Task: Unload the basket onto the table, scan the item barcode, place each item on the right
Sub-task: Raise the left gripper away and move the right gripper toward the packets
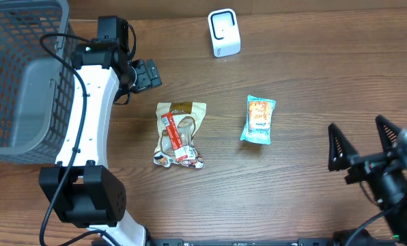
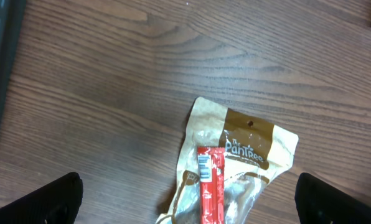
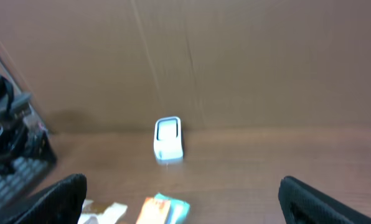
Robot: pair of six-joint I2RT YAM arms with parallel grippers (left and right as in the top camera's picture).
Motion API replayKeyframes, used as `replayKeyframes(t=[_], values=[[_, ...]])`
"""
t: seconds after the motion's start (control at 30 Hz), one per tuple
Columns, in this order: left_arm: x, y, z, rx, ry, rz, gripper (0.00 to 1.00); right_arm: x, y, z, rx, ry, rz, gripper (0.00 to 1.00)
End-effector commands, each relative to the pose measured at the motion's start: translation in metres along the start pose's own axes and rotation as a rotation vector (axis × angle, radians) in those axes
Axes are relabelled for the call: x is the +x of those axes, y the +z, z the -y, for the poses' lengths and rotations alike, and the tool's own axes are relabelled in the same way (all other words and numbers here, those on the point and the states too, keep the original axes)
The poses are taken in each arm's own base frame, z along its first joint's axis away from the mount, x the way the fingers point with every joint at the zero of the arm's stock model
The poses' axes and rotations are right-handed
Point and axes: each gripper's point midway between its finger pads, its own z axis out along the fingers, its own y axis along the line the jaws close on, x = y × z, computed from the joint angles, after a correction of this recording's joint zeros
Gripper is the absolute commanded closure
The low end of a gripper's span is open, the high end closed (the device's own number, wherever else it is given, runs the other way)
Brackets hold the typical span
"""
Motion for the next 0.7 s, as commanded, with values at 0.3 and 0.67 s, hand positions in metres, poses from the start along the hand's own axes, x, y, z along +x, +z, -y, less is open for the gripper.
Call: replayKeyframes(t=[0.3,0.67], values=[[-0.006,-0.009,-0.001,0.003,0.018,0.030,0.00,-0.073,0.018,-0.036,-0.071,0.083,-0.349,0.00],[-0.006,-0.009,-0.001,0.003,0.018,0.030,0.00,-0.024,0.070,-0.053,-0.159,0.225,-0.602,0.42]])
